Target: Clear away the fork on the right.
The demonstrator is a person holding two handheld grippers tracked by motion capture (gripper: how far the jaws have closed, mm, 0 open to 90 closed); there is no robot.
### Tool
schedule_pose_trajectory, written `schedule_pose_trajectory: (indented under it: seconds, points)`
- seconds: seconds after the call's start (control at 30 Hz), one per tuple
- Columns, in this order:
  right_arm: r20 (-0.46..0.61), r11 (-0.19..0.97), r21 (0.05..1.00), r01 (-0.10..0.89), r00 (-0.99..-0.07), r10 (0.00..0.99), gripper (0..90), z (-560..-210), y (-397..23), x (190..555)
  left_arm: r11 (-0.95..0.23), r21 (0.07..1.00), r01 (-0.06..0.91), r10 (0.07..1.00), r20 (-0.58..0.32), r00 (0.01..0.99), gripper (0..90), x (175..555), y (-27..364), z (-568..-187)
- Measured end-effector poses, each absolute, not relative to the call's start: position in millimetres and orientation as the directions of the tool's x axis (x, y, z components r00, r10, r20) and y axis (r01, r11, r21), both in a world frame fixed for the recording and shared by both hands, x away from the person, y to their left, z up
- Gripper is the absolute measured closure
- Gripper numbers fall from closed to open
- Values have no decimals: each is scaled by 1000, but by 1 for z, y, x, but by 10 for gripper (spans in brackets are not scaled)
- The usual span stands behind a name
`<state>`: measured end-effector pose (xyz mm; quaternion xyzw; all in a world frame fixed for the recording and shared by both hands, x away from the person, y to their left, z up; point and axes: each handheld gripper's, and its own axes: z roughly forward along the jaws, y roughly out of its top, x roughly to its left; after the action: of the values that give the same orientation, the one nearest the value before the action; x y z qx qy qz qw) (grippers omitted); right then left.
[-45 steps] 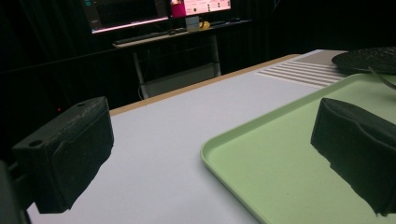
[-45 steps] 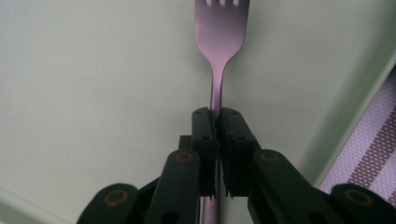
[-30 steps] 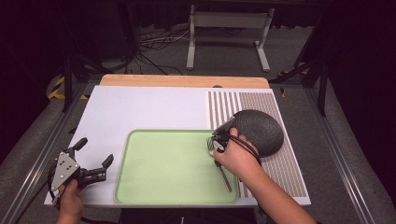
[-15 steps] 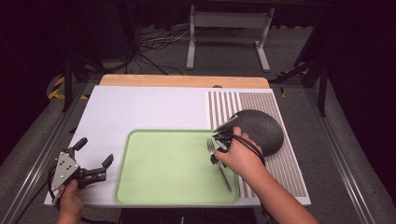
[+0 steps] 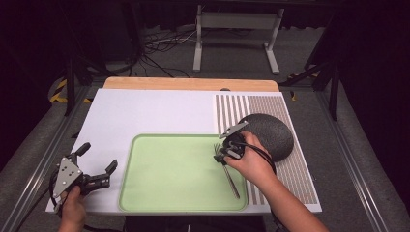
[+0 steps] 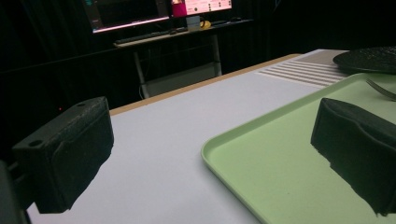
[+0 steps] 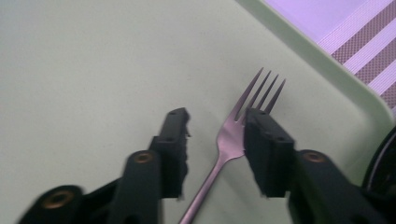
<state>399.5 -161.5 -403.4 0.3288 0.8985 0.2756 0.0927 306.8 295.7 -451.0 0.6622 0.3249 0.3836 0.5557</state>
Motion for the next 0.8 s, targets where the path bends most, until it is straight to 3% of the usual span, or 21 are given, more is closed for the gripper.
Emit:
schedule_pose_trajectory:
  seconds: [0.13,0.2,0.8]
  points:
    - [-29,658,590,467,-803,596,842,-408,-163,396,-171,985,4,856,147,495,0,307,295,-451]
    - [-42,666,606,435,-818,573,896,-411,-163,395,-170,985,5,856,145,496,0,307,295,-451]
    - [-16,700,578,420,-851,525,897,-434,-162,397,-170,985,6,856,144,496,0,307,295,-451]
